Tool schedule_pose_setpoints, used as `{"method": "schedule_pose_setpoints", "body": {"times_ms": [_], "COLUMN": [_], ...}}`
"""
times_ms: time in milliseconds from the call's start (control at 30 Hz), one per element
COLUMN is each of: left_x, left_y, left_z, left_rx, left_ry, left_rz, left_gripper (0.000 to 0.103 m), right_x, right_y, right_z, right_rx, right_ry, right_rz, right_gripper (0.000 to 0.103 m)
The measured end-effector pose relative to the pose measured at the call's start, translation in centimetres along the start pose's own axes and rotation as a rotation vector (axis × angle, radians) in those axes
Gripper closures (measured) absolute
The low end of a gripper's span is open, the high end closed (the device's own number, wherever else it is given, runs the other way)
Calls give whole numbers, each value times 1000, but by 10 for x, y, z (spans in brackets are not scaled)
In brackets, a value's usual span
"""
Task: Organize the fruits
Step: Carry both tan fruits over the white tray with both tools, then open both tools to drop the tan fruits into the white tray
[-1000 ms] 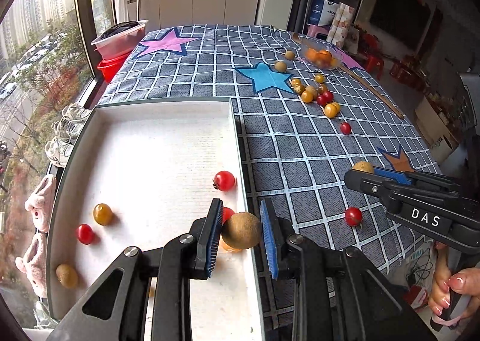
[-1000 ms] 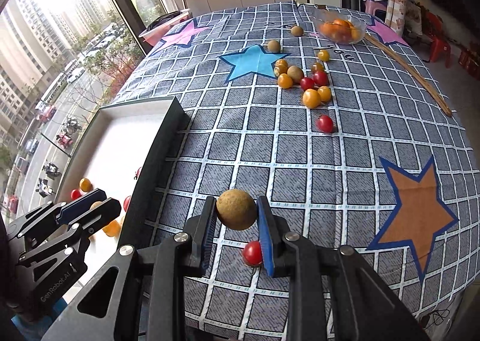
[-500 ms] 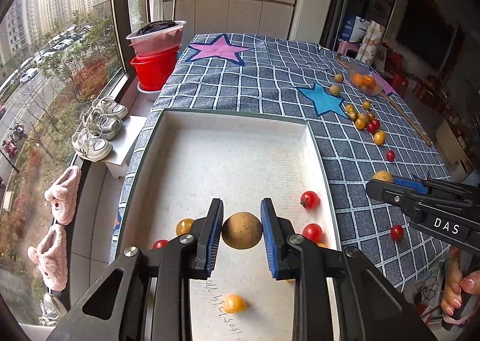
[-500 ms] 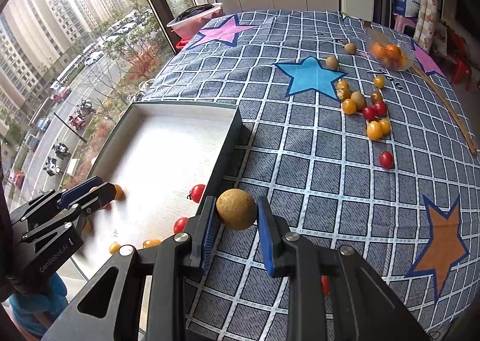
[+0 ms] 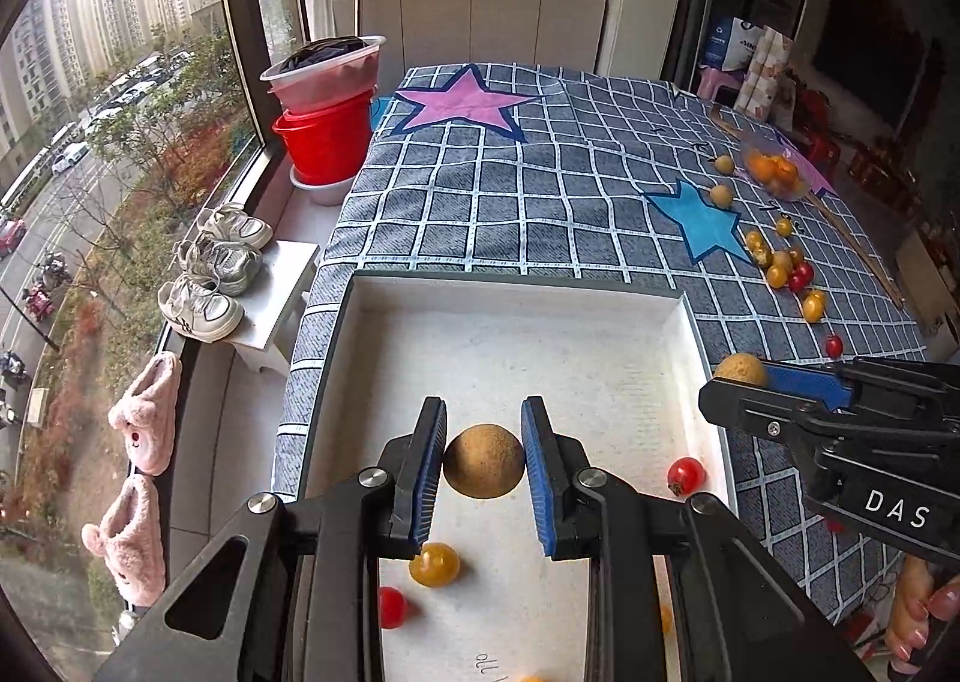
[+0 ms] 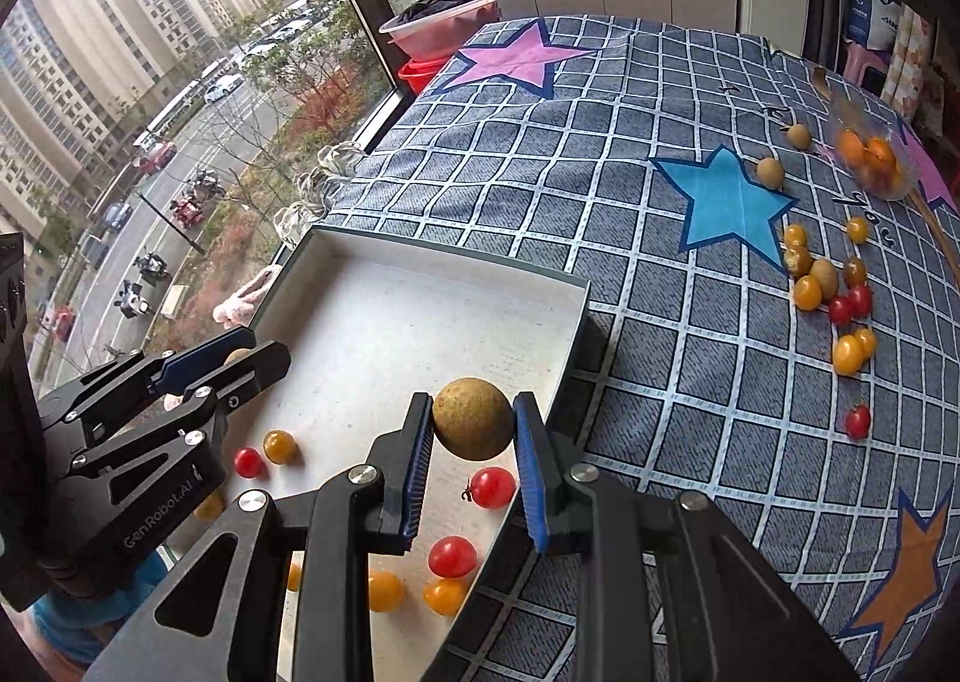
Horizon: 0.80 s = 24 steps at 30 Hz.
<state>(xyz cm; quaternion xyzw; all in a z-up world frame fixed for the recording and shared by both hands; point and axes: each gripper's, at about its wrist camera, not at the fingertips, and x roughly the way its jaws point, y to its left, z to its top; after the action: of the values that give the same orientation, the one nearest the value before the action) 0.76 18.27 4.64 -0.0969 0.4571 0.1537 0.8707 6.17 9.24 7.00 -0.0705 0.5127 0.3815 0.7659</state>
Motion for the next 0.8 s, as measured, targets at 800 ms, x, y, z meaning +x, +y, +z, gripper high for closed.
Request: {"method": "schedule_pose_setpoints", "body": {"times_ms": [800], "left_x": [64], "left_y": [2], "left_z": [0], "left_rx": [-5], "left_ry": [167], "left_rz": [54], "left_gripper": [75], "right_x": [74], "right_y": [17], "right_z": [11], "right_rx": [-185], "right_ry": [122], "right_rz": [-123], "right_gripper": [74]}}
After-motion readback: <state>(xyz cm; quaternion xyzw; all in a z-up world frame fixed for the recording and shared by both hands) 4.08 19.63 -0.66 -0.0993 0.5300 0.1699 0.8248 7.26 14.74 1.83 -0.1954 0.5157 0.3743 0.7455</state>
